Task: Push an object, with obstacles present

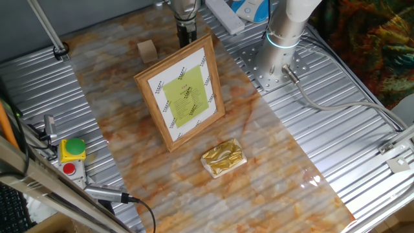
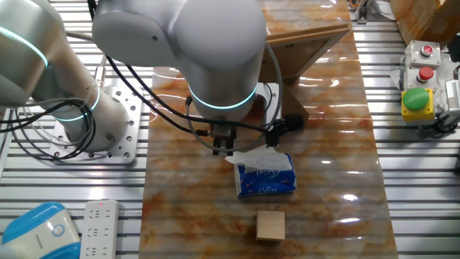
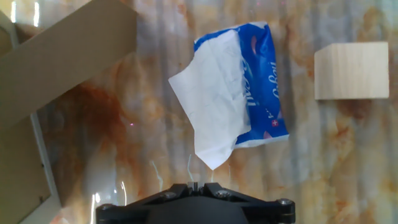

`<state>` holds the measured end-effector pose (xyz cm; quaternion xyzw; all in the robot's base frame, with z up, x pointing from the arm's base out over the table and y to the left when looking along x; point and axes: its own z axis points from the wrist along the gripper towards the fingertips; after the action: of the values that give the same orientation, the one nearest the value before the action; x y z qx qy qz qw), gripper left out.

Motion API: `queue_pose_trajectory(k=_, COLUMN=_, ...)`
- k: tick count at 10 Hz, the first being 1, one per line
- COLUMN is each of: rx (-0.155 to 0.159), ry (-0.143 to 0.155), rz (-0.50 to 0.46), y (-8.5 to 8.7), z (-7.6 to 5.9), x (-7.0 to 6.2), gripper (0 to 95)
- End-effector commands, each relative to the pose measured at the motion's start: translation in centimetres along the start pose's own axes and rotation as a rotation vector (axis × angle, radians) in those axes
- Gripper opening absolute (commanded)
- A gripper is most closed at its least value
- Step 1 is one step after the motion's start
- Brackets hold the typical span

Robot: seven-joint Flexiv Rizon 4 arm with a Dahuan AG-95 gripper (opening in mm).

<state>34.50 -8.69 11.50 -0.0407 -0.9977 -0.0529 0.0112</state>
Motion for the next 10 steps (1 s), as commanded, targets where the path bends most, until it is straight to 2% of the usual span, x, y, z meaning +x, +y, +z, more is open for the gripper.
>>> queue_pose_trajectory(k=1, rx=-0.005, ry=0.026, rz=0.043, y=-0.08, z=-0.06, x=-0.02, gripper=0.0)
queue_pose_trajectory(k=2, rx=0.003, ry=0.024, rz=0.036, y=-0.08, z=-0.06, x=-0.02, gripper=0.0)
queue_pose_trajectory(k=8, rx=-0.001, ry=0.04, rz=0.041, y=-0.08, z=-0.06, x=-0.02, gripper=0.0)
queue_pose_trajectory(k=10, rx=0.013, ry=0.049, rz=0.034, y=-0.08, z=-0.06, x=-0.02, gripper=0.0)
